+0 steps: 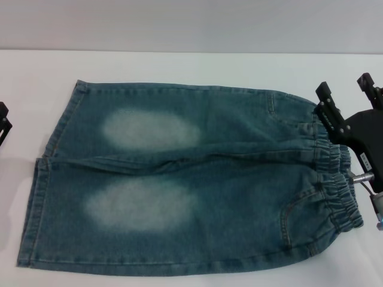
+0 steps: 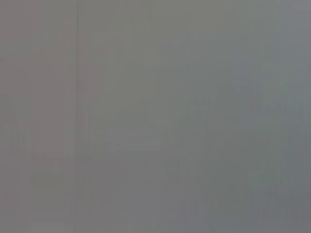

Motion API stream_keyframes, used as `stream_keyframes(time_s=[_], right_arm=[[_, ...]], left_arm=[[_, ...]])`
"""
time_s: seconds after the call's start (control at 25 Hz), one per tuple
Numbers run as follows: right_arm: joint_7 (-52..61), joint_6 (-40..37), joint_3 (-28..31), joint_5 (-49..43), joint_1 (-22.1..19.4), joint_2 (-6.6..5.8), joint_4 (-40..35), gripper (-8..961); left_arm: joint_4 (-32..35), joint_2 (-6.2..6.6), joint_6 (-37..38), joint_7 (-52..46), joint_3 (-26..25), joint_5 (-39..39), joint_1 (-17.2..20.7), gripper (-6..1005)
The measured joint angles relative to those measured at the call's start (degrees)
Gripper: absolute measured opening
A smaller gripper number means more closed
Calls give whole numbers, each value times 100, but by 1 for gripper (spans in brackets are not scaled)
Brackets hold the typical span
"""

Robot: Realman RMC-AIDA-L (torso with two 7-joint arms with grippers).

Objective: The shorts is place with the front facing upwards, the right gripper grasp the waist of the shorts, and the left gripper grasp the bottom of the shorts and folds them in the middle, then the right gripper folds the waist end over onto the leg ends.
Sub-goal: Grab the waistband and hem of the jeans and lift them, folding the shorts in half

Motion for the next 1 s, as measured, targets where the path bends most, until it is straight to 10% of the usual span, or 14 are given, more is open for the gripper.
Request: stream_keyframes(time_s=[0.68, 1.0], right_arm=[[62, 337, -26, -33, 104, -33, -206, 753], [-170, 1950, 315, -27, 440, -301, -1064, 752]], left_arm=[[-2, -16, 160, -4, 173, -3, -30, 836], [119, 62, 297, -794, 275, -2, -51, 834]])
